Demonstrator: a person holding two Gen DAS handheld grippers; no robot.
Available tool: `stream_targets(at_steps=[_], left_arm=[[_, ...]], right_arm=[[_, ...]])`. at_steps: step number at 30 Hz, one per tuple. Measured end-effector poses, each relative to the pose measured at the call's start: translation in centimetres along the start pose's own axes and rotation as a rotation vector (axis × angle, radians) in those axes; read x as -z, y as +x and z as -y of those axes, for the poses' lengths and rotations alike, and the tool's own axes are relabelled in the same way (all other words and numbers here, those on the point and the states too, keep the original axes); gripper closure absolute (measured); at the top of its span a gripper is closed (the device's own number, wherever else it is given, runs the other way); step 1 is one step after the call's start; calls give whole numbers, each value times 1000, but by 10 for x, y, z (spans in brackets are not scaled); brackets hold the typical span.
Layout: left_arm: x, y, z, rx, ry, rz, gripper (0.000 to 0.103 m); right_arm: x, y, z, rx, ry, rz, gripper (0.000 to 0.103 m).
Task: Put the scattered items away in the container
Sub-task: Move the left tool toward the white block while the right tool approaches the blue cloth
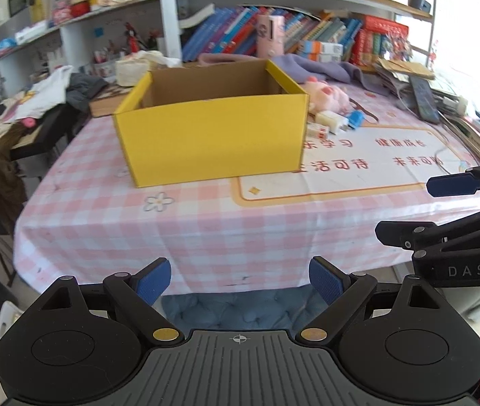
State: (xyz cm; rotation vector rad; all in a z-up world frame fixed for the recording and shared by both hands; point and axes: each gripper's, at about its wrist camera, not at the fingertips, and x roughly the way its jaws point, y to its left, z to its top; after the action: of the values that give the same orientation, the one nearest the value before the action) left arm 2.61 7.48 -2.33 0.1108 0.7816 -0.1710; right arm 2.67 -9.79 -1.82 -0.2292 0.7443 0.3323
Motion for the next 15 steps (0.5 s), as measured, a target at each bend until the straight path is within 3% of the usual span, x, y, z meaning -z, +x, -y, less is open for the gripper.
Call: stream_targets(at_steps=[15], left_arm=[[-30,35,52,133,117,-11,12]], right_arm=[[5,11,61,108,111,-57,24]])
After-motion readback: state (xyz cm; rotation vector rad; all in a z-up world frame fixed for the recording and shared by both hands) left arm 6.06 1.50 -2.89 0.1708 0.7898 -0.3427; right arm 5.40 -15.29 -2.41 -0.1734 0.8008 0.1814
